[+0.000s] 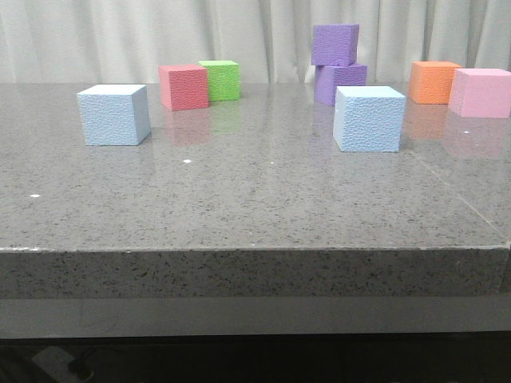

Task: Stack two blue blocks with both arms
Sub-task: 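Move the right gripper toward the light-blue cube near the purple stack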

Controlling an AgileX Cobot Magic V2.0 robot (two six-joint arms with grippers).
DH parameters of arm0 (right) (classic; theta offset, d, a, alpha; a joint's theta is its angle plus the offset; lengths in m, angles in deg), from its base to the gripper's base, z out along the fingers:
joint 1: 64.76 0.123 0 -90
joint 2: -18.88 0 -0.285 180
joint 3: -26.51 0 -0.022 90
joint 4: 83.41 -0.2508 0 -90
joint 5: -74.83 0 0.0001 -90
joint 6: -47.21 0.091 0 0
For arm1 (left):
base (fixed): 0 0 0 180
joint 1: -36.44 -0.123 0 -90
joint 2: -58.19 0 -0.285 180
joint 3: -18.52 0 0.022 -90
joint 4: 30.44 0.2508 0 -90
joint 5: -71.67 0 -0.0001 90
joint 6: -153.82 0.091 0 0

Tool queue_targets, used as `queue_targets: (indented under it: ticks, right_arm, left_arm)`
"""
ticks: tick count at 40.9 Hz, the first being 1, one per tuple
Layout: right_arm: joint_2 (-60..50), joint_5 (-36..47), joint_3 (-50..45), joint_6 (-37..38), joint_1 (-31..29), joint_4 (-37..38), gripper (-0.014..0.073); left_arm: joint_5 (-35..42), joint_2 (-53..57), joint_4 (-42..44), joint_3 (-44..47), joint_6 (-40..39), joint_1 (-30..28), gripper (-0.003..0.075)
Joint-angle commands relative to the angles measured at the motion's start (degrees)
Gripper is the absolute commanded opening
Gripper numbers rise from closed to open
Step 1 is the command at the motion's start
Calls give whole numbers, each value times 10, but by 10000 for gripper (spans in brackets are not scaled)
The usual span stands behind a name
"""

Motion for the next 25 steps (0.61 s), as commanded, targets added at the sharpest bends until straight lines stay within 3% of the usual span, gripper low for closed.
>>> queue_targets:
  ticks: [1,25]
  right_arm:
    - [-11,46,4,-2,1,0,-67]
    - [-11,73,4,-2,1,0,-67]
  left_arm:
    - [50,9,-3,1,-6,0,-20]
    - [70,9,-3,1,-6,0,-20]
